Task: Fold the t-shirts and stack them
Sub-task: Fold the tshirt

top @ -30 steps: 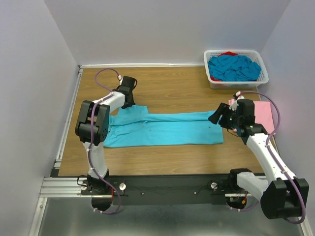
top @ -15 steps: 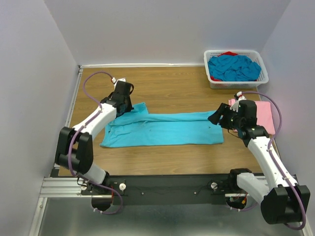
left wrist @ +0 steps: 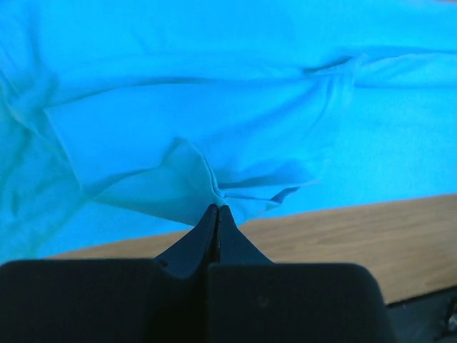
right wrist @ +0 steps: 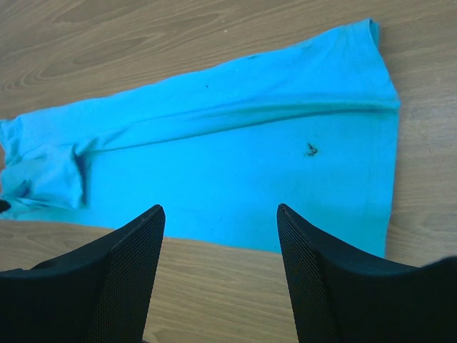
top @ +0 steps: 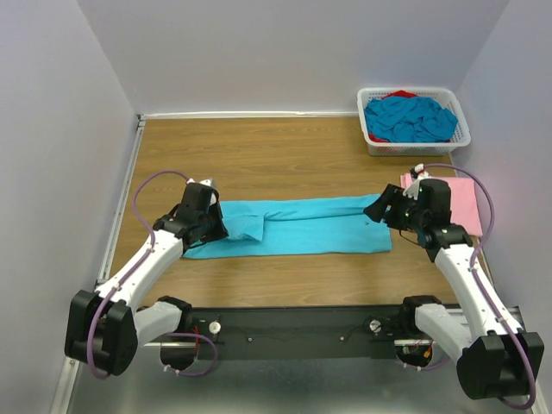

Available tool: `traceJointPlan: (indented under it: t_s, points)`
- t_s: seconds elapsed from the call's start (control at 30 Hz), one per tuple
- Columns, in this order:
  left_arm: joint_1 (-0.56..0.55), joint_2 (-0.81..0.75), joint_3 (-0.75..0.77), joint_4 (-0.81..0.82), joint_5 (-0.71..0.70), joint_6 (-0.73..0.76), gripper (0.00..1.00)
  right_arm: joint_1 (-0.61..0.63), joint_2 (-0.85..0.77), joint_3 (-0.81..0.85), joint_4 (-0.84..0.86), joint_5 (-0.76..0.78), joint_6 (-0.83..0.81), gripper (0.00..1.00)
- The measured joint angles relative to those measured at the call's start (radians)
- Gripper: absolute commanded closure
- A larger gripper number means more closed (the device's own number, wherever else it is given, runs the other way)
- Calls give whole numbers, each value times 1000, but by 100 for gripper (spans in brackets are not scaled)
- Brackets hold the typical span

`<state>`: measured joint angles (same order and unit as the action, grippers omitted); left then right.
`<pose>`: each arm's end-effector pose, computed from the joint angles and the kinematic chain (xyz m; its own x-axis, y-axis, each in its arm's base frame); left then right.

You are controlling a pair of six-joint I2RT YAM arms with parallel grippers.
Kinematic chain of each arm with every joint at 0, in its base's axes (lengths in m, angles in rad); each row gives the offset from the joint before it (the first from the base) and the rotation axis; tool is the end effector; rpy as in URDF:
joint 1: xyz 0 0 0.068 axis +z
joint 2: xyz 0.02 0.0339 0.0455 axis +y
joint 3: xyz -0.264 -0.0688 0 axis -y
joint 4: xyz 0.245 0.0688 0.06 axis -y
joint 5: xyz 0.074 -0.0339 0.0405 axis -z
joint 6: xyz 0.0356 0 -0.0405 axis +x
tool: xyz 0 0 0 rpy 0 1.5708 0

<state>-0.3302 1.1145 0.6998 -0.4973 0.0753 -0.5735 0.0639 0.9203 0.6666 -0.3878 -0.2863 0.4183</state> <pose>0.2064 -0.0736 0.2201 -0.8274 -0.2883 -0.4819 -0.0977 0.9189 -0.3821 0.1979 0.0227 0.2555 -0.6623 0.3481 -0.6635 -0.0197 0.8771 0.4799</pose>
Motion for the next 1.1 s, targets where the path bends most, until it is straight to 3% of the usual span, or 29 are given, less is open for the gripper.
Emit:
traceJointPlan:
  t_s: [0.4, 0.43, 0.5, 0.63, 0.67, 0.77, 0.97, 1.1]
  points:
    - [-6, -83, -71, -83, 109, -13, 98, 0, 24, -9, -3, -8, 0, 29]
    - [-8, -85, -71, -89, 113, -13, 95, 0, 33, -8, -3, -8, 0, 29]
    - [-13, -92, -70, -104, 116, -13, 71, 0, 50, -6, -3, -8, 0, 29]
    - [-13, -96, -59, -140, 116, -3, 53, 0, 107, 2, 1, -8, 0, 29]
    - [-13, -96, -56, -146, 116, -1, 43, 0, 117, 3, 2, -7, 1, 29]
    - [-13, -106, -40, -177, 113, 3, 27, 0, 164, 17, 3, 24, 10, 29]
    - [-5, -164, 37, -207, 35, -19, 13, 0, 236, 48, 16, 154, 48, 32]
    - [76, -149, 72, -175, -45, -22, 12, -8, 295, 53, 42, 212, 88, 36]
